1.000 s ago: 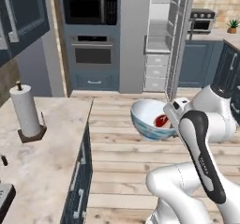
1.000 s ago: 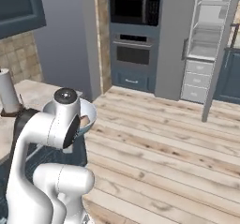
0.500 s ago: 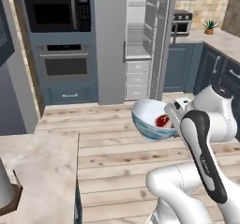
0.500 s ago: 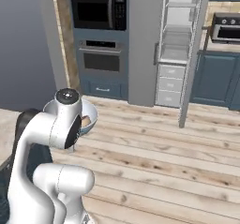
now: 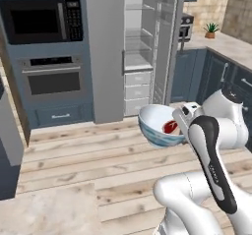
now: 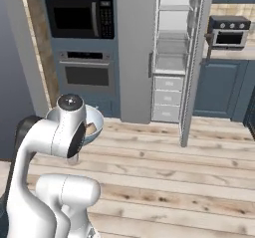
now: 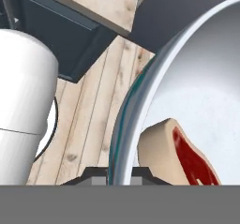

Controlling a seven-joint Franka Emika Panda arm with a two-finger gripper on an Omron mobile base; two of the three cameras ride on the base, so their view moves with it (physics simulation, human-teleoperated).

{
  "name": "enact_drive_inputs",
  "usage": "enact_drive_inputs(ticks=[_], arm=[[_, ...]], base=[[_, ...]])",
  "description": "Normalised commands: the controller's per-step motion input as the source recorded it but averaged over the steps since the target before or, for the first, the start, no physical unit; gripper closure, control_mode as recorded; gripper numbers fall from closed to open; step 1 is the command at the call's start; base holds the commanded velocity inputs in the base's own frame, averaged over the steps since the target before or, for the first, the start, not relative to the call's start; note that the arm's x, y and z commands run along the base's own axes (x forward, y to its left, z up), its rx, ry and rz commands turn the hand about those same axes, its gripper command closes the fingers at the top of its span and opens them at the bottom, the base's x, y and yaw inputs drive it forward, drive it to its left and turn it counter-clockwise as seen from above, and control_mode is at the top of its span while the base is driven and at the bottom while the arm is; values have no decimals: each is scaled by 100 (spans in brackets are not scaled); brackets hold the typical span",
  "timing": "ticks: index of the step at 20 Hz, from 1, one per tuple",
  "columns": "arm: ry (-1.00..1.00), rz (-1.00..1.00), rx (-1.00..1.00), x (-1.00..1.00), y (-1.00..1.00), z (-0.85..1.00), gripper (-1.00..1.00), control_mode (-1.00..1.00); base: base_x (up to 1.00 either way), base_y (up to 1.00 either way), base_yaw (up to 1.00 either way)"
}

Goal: Place one of the steaks on the plate and the other in the bowl. Then place the bowl in the fridge.

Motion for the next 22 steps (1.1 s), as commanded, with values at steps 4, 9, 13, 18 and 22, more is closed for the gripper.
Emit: enact_drive_inputs(ticks=[4, 9, 13, 18, 22], arm=[[0, 0, 0, 0, 0, 0, 100, 100], [0, 0, 0, 0, 0, 0, 100, 100], [0, 0, 0, 0, 0, 0, 100, 100], [0, 0, 0, 0, 0, 0, 100, 100], [0, 0, 0, 0, 0, 0, 100, 100]], base=[[85, 0, -19], [85, 11, -14], [86, 7, -15], [82, 0, -13], [78, 0, -7]])
